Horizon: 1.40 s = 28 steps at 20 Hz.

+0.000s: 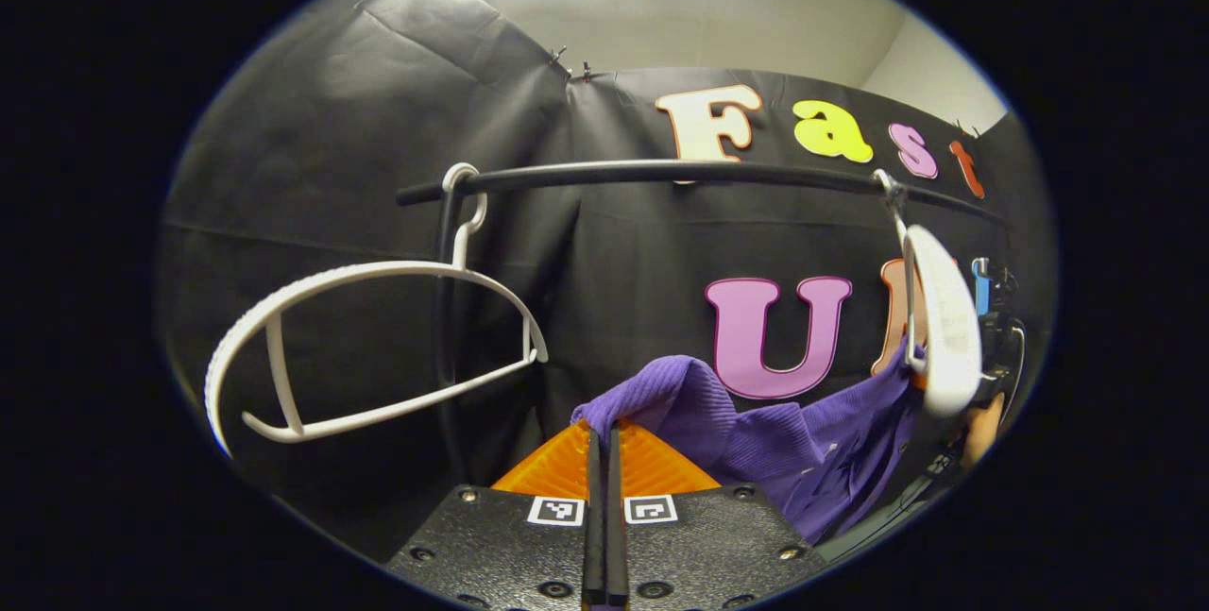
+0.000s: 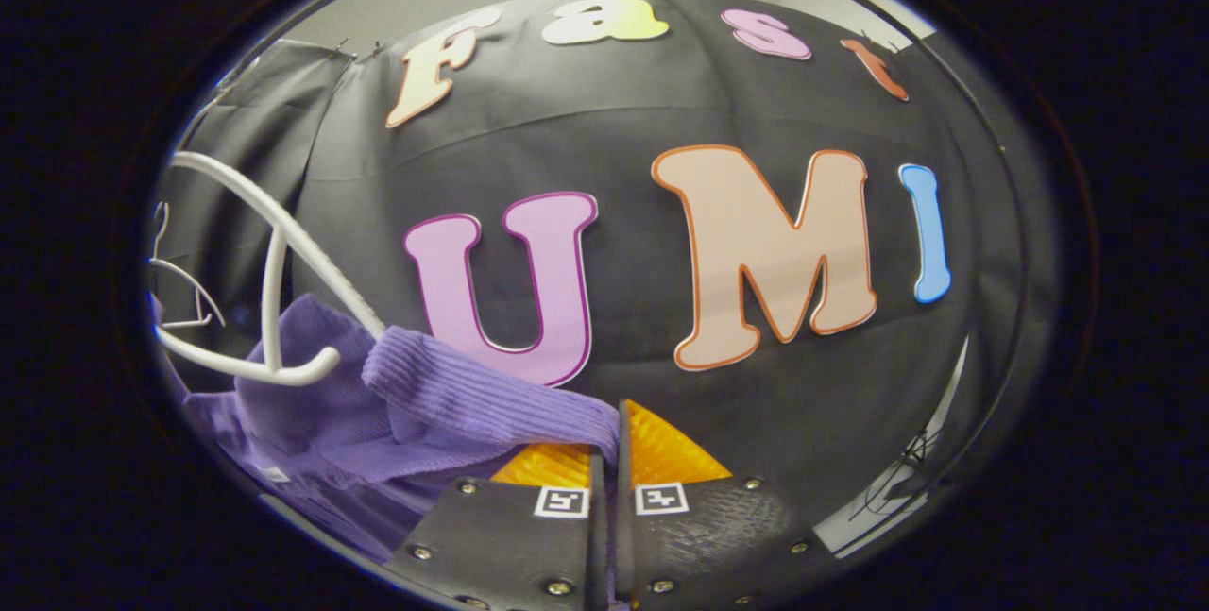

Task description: Grasp the clothes on the hanger with both hands and then place them into the laundry hamper below.

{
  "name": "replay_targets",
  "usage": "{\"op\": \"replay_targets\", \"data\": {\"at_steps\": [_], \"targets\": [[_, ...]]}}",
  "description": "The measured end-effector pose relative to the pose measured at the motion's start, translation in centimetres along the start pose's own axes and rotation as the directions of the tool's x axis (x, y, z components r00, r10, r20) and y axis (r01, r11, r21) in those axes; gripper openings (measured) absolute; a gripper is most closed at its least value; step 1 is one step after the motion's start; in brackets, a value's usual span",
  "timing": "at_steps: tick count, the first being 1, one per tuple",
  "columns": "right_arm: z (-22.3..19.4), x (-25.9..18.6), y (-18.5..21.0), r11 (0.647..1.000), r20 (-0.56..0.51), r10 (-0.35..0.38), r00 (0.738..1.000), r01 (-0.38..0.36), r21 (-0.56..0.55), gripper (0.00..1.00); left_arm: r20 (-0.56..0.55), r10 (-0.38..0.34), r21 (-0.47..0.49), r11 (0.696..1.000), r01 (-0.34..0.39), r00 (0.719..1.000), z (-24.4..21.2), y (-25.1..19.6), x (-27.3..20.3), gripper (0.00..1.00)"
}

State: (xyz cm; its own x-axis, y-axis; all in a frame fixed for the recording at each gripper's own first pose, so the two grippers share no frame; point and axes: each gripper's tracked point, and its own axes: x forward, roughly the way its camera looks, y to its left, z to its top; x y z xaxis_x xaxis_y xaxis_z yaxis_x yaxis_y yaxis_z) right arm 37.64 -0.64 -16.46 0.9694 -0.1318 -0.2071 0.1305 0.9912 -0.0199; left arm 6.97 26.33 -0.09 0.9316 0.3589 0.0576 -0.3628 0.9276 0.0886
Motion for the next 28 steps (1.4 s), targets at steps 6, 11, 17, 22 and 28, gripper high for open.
{"op": "replay_targets", "data": {"at_steps": [6,11,17,22,28], "targets": [[-4.4,-2.6,0.2,0.999,-0.052,0.001,0.999,0.001,0.036,0.04,-0.058,-0.012,0.004,1.0,0.012,0.998,-3.8,-0.5,-1.1,0.0],[-8.2,-6.0,0.2,0.997,-0.096,0.023,0.995,-0.017,0.07,0.04,-0.113,-0.009,0.007,1.0,0.01,0.994,-6.5,-1.1,-2.7,0.01],[-7.7,-11.6,0.2,0.991,-0.056,0.056,0.997,-0.049,0.121,0.04,-0.072,0.017,0.038,0.999,-0.015,0.997,-6.8,-1.7,-4.9,0.02],[-7.0,-16.6,1.9,0.985,-0.022,0.118,0.993,-0.114,0.132,0.04,-0.052,-0.026,0.025,0.999,0.027,0.998,-7.3,-4.3,-6.1,0.02],[-6.7,-20.9,3.3,0.984,-0.001,0.138,0.99,-0.137,0.111,0.04,-0.08,-0.116,0.042,0.992,0.12,0.99,-8.6,-8.3,-6.2,0.02]]}}
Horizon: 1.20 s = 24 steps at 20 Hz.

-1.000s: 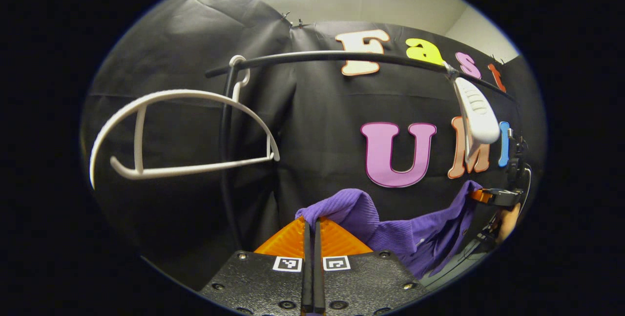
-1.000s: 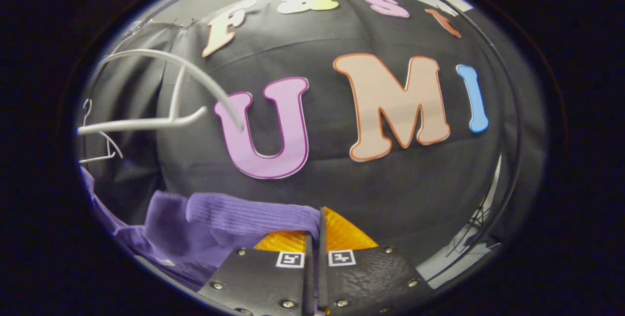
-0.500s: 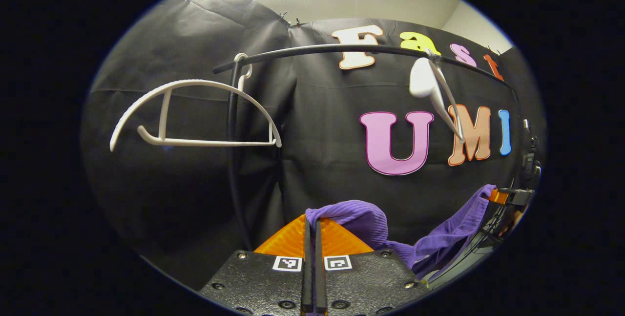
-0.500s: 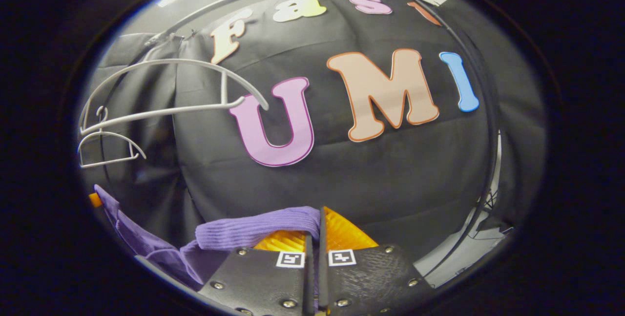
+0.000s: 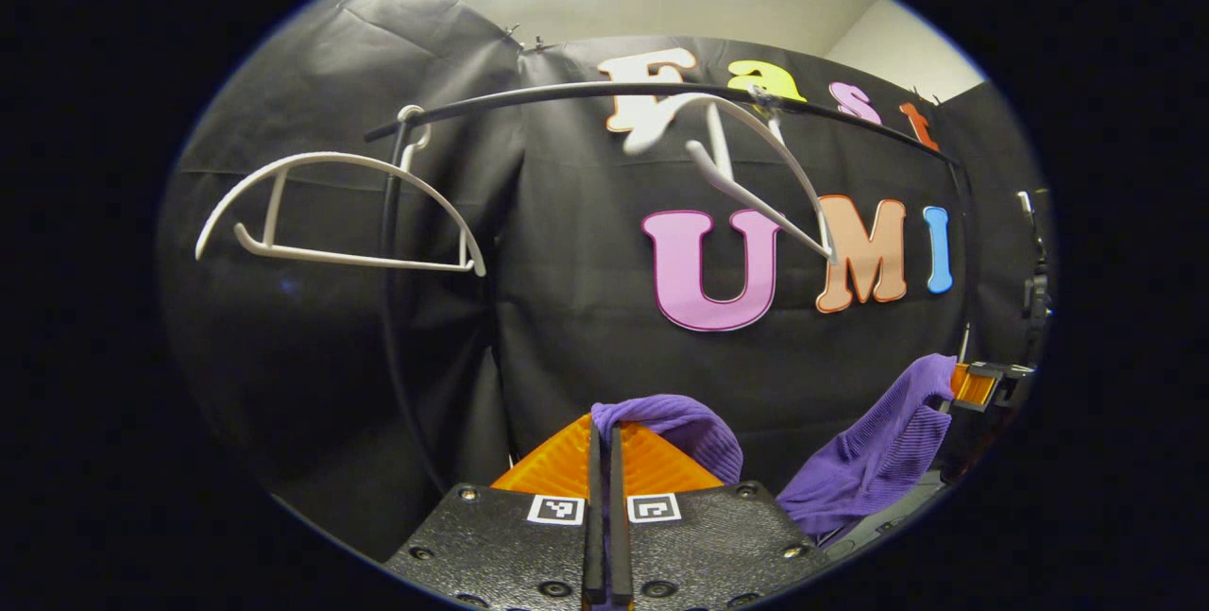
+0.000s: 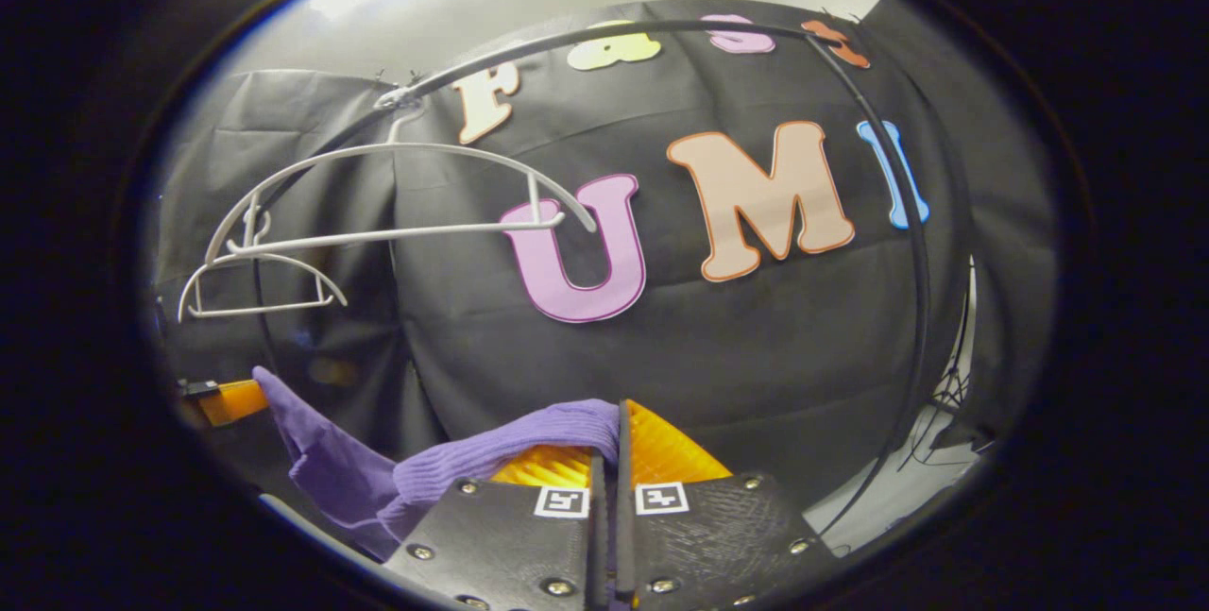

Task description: Grasp the clothes on the hanger with both hands and then place them into the laundry hamper below.

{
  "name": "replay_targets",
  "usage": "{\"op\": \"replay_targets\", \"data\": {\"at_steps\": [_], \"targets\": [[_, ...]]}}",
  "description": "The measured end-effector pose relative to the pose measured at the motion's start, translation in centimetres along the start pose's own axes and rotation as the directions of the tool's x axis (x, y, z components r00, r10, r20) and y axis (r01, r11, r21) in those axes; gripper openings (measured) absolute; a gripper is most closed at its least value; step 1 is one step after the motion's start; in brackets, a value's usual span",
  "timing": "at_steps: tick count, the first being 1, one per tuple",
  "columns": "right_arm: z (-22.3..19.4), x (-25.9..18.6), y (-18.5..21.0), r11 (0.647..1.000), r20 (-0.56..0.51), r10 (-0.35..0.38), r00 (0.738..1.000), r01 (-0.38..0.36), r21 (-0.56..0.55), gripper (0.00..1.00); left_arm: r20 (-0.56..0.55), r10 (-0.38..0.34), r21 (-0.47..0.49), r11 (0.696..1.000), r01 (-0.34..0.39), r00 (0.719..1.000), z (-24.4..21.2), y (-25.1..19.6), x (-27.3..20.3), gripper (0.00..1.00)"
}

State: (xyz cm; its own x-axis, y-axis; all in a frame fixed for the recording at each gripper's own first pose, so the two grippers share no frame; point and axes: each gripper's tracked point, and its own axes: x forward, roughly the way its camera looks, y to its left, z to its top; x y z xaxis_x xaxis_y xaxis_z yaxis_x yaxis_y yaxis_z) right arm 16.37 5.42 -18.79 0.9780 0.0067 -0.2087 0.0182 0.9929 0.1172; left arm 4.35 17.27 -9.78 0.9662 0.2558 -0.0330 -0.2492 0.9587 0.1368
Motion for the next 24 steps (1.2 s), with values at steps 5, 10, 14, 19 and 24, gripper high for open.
{"op": "replay_targets", "data": {"at_steps": [5,10,14,19,24], "targets": [[1.5,-2.4,1.3,1.0,0.038,0.011,0.999,-0.012,0.016,0.04,0.015,-0.059,-0.018,0.998,0.059,0.998,0.0,-2.9,0.2,0.03],[2.6,-4.1,2.8,0.999,0.072,0.043,0.997,-0.044,0.013,0.04,0.033,-0.129,-0.001,0.992,0.129,0.991,0.0,-7.1,0.5,0.03],[3.0,-4.8,2.2,0.999,0.096,0.03,0.995,-0.033,0.027,0.04,0.046,-0.179,-0.028,0.983,0.18,0.983,0.1,-9.9,0.7,0.04],[2.5,-5.2,1.2,1.0,0.09,-0.005,0.996,0.003,0.018,0.04,0.074,-0.221,-0.053,0.973,0.225,0.972,-0.1,-12.7,1.7,0.05],[-1.1,-4.1,-0.5,0.998,0.077,-0.036,0.996,0.033,0.05,0.04,0.028,-0.255,-0.053,0.965,0.256,0.967,-3.7,-14.6,3.2,0.04]]}}
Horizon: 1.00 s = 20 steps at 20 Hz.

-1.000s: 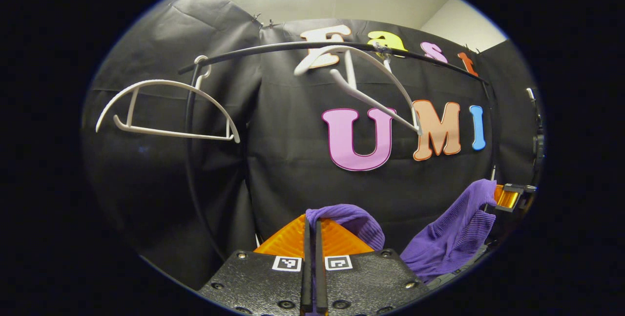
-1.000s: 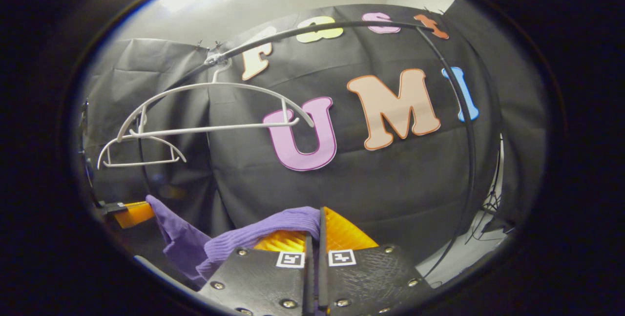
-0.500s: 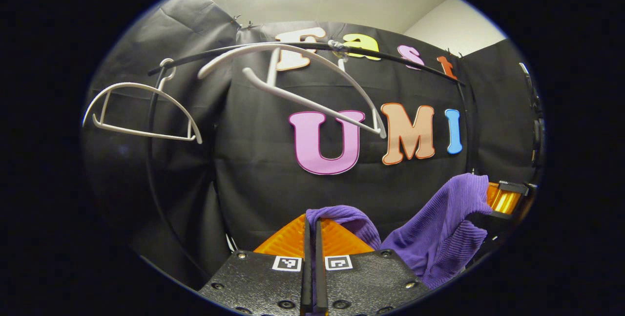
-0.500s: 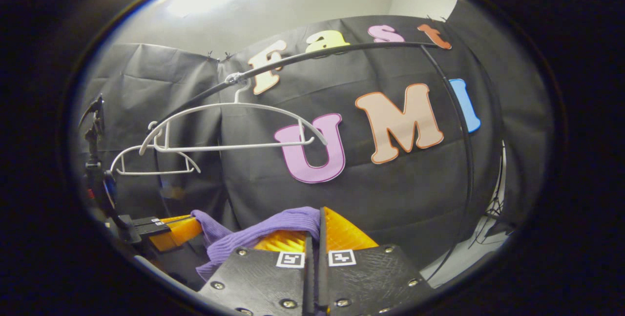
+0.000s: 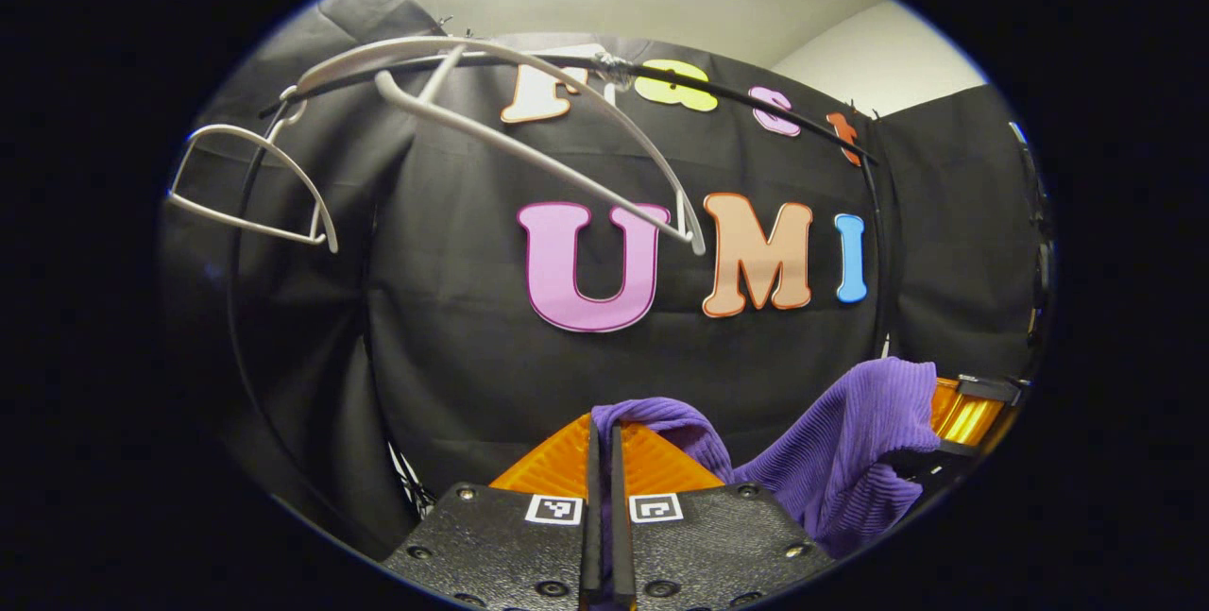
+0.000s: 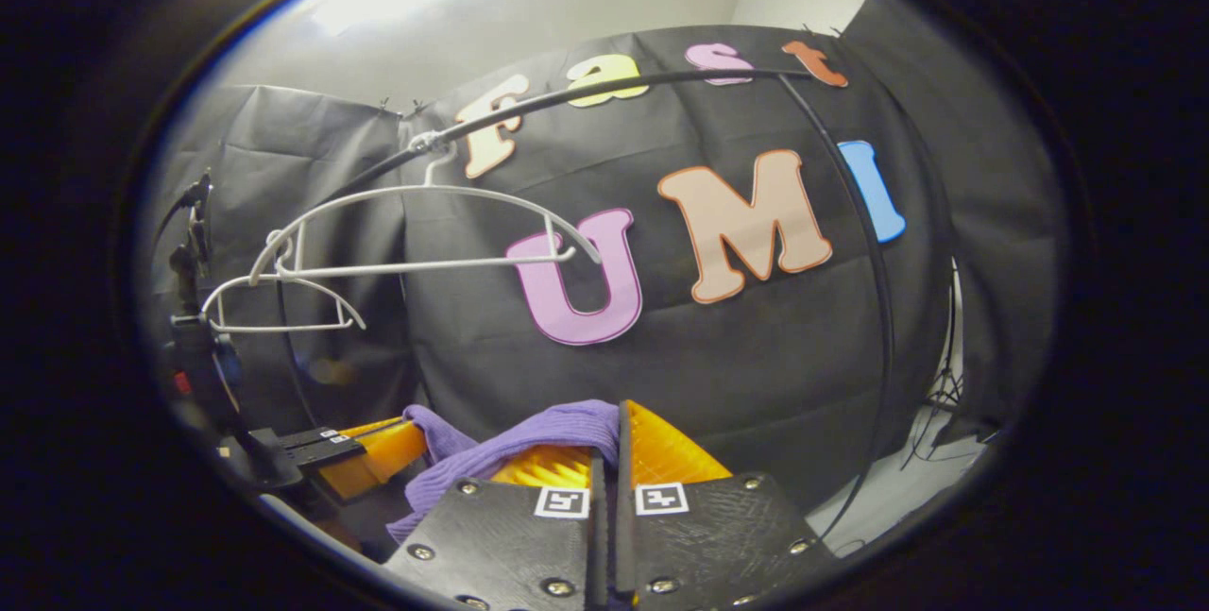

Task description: Grasp the clothes on the hanger with both hands and then place them into the laundry hamper below.

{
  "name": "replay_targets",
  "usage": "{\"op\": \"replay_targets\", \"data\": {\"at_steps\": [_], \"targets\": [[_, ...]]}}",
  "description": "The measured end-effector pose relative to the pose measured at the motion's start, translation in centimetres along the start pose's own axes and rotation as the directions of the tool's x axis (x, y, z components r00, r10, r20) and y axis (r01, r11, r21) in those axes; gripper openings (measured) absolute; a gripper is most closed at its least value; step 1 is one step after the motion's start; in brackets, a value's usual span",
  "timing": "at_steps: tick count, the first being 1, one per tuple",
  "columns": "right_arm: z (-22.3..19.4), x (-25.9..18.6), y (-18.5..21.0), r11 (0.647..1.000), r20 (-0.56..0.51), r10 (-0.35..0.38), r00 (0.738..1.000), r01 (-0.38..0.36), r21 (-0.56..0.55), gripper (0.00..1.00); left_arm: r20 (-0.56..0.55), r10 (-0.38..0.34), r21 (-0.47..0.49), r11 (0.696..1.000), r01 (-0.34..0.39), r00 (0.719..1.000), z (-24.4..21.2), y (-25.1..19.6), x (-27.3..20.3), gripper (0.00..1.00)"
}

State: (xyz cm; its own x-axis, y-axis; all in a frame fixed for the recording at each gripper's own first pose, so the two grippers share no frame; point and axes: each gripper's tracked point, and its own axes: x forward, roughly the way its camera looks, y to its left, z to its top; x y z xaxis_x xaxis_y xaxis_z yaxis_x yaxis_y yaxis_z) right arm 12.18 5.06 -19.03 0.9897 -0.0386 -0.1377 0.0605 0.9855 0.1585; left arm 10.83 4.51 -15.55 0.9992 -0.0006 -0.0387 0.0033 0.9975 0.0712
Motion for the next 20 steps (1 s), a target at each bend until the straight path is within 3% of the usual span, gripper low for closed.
{"op": "replay_targets", "data": {"at_steps": [7,16,17,20], "targets": [[-10.1,2.0,-0.5,0.999,-0.152,0.017,0.988,-0.011,0.039,0.04,-0.101,-0.008,0.015,1.0,0.01,0.995,-8.4,0.7,2.2,0.04],[-23.8,2.6,-2.4,0.999,-0.364,-0.03,0.931,0.037,0.011,0.04,-0.238,0.011,0.026,1.0,-0.005,0.971,-19.1,2.7,2.8,0.05],[-25.2,2.6,-2.8,0.999,-0.373,-0.04,0.927,0.046,0.007,0.0,-0.242,0.02,0.017,1.0,-0.016,0.97,-20.2,2.9,2.9,0.05],[-30.2,2.1,-3.8,0.997,-0.455,-0.083,0.887,0.071,-0.043,0.04,-0.316,0.021,-0.006,1.0,-0.024,0.949,-25.7,3.0,2.6,0.05]]}}
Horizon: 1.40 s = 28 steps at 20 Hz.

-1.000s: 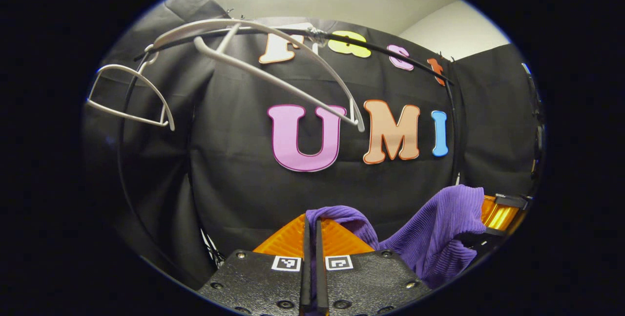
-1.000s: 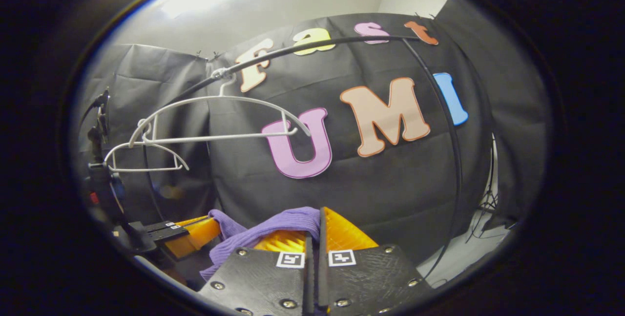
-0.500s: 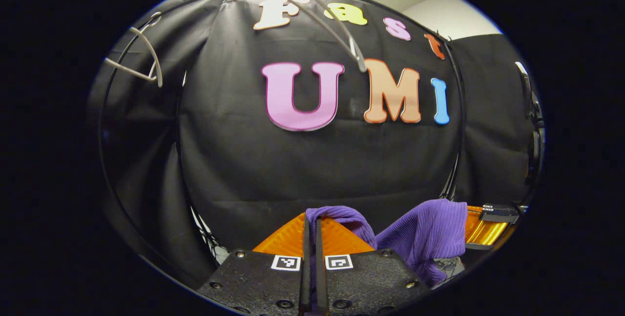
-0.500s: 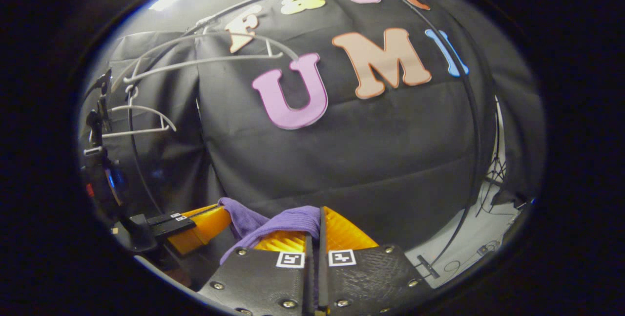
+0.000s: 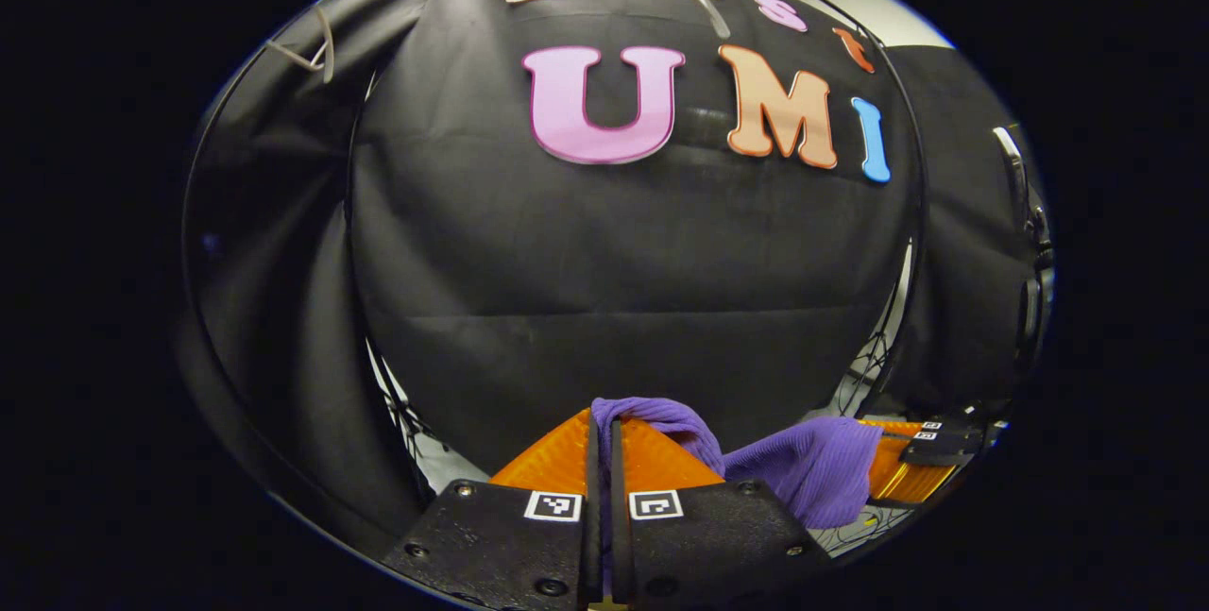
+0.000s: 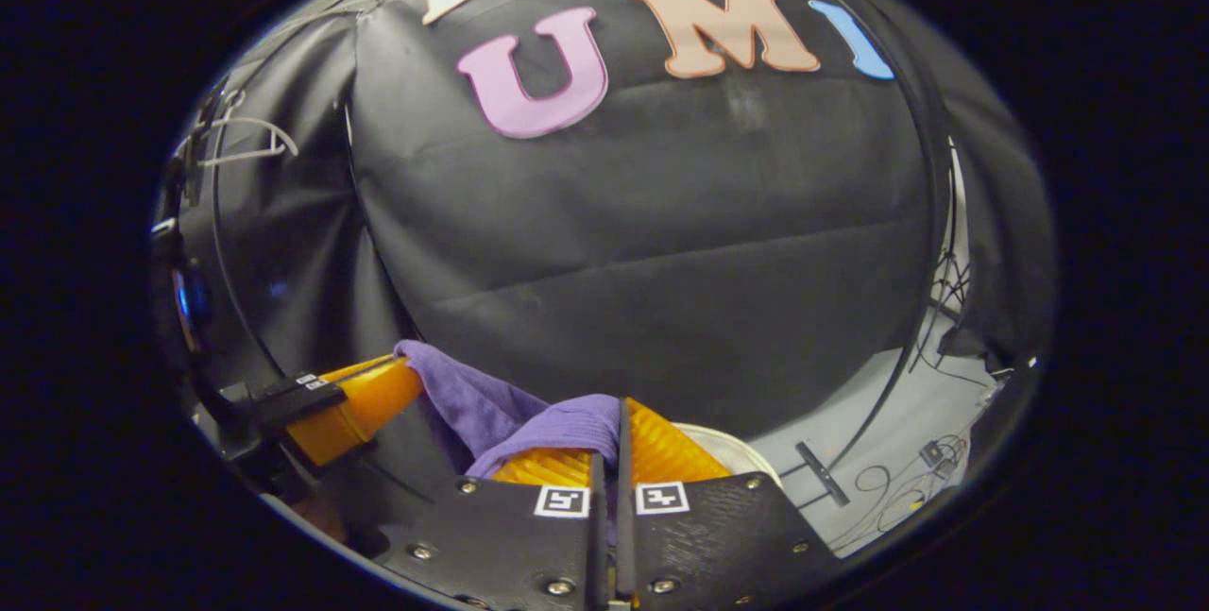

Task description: Grasp the clothes on the hanger with both hands and then place them into the laundry hamper below.

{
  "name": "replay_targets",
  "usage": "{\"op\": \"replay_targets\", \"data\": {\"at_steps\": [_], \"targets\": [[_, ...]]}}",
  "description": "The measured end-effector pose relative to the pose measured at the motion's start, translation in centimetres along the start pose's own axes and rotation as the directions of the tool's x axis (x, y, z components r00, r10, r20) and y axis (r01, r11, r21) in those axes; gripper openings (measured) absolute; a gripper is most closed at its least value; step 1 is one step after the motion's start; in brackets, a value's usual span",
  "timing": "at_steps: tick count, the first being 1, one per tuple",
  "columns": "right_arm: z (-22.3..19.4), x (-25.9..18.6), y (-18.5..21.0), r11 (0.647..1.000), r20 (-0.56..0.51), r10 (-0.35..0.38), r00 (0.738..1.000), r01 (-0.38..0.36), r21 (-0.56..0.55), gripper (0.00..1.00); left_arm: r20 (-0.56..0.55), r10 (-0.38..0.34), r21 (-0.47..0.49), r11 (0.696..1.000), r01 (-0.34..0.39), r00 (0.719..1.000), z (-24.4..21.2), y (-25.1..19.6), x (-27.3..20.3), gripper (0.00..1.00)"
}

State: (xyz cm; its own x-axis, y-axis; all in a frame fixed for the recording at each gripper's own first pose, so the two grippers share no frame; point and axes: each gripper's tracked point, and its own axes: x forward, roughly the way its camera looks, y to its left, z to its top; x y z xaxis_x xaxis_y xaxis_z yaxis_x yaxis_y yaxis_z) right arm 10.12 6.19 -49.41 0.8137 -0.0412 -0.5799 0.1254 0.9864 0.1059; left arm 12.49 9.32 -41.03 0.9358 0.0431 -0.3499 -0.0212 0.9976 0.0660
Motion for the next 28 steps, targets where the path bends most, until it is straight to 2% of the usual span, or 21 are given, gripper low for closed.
{"op": "replay_targets", "data": {"at_steps": [4,9,12,14,15,16,17,18,20,21,28], "targets": [[-5.5,1.9,-2.4,0.997,-0.077,-0.059,0.995,0.056,-0.044,0.04,-0.132,0.017,0.009,1.0,-0.016,0.991,-7.1,0.5,1.0,0.04],[-10.9,3.0,-5.3,0.99,-0.173,-0.132,0.976,0.12,-0.075,0.05,-0.26,-0.001,0.027,1.0,0.009,0.966,-13.4,0.2,1.6,0.05],[-12.9,3.4,-6.2,0.989,-0.219,-0.148,0.964,0.141,-0.047,0.05,-0.263,0.004,0.074,0.997,0.016,0.965,-14.6,0.0,2.3,0.1],[-13.7,3.4,-6.3,0.988,-0.245,-0.156,0.957,0.146,-0.059,0.06,-0.258,-0.001,0.128,0.991,0.035,0.966,-15.1,-0.1,2.1,0.08],[-13.6,3.2,-6.6,0.985,-0.241,-0.169,0.956,0.157,-0.068,0.09,-0.244,-0.047,0.12,0.99,0.078,0.969,-14.6,-1.0,1.7,0.07],[-13.1,3.1,-6.5,0.987,-0.231,-0.16,0.96,0.149,-0.065,0.25,-0.247,-0.066,0.108,0.99,0.095,0.967,-14.9,-1.2,1.6,0.13],[-12.5,3.0,-6.8,0.985,-0.208,-0.171,0.963,0.16,-0.066,0.31,-0.247,-0.074,0.095,0.99,0.1,0.966,-14.7,-1.3,1.6,0.3],[-11.7,2.8,-6.7,0.985,-0.191,-0.168,0.967,0.159,-0.064,0.53,-0.254,-0.083,0.08,0.991,0.106,0.964,-14.6,-1.7,1.7,0.47],[-10.5,1.8,-6.8,0.98,-0.165,-0.193,0.967,0.181,-0.085,0.97,-0.268,-0.053,0.075,0.994,0.076,0.962,-14.8,-1.2,1.4,0.82],[-9.7,1.7,-6.8,0.978,-0.148,-0.197,0.969,0.185,-0.093,0.97,-0.267,-0.039,0.077,0.995,0.061,0.963,-14.5,-0.8,1.4,0.89],[-4.5,0.6,-5.4,0.981,-0.064,-0.18,0.982,0.175,-0.085,0.99,-0.204,-0.041,0.027,0.999,0.047,0.978,-9.8,-0.4,0.4,0.9]]}}
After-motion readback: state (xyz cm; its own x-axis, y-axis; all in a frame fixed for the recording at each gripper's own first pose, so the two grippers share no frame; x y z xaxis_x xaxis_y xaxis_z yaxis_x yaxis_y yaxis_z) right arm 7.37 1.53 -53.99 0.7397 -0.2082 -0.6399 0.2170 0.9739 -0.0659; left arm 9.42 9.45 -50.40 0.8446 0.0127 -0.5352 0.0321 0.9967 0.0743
